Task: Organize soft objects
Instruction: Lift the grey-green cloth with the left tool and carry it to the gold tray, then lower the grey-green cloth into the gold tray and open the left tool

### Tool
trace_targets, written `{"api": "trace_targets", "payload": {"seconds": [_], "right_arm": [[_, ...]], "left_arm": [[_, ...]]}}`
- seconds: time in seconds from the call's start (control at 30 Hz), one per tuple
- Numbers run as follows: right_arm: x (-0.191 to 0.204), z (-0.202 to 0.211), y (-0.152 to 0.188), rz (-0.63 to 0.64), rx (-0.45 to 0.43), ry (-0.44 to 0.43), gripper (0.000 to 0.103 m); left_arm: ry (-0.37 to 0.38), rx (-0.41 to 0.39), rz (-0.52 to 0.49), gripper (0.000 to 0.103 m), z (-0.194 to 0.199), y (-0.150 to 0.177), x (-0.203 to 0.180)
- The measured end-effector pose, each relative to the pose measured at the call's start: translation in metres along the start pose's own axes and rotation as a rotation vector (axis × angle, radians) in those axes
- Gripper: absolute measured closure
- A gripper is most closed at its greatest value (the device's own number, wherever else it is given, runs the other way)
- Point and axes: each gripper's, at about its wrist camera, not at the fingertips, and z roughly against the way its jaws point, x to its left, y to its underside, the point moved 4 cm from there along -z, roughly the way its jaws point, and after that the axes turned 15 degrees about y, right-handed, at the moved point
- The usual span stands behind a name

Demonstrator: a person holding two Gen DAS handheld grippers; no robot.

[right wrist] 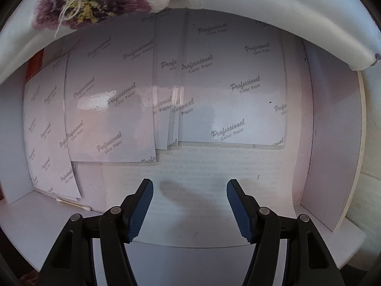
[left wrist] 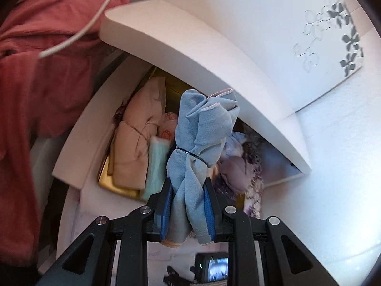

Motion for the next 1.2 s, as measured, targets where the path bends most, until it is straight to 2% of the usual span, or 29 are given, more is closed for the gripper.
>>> {"api": "trace_targets", "payload": {"seconds": [0.17, 0.3, 0.5, 0.63, 0.77, 1.03, 1.2], "right_arm": [[-0.001, 0.001, 0.000, 0.003, 0.000, -0.001, 0.038], [0.000, -0.001, 0.000, 0.006, 0.004, -0.014, 0.038], [0.001, 0.000, 0.001, 0.015, -0.003, -0.016, 0.038], [0.007, 0.001, 0.003, 0.015, -0.009, -0.017, 0.038], [0.007, 0.002, 0.003, 0.019, -0.016, -0.010, 0.038], [0.009, 0.005, 0.003, 0.023, -0.025, -0.001, 0.038], [0.009, 0.005, 0.003, 0.027, -0.027, 0.001, 0.038]], "left_arm": [[-0.060, 0.023, 0.019, 0.079, -0.035, -0.018, 0.018], [-0.095, 0.061, 0.059, 0.079, -0.061, -0.020, 0.036], [-0.157, 0.080, -0.016, 0.079, -0.083, -0.020, 0.030], [-0.192, 0.081, -0.029, 0.077, -0.083, -0.019, 0.039], [-0.181, 0.081, -0.042, 0.076, -0.079, -0.017, 0.040], [-0.215, 0.091, -0.126, 0.069, -0.082, -0.014, 0.026], [-0.219, 0.098, -0.140, 0.068, -0.074, -0.012, 0.024]]}}
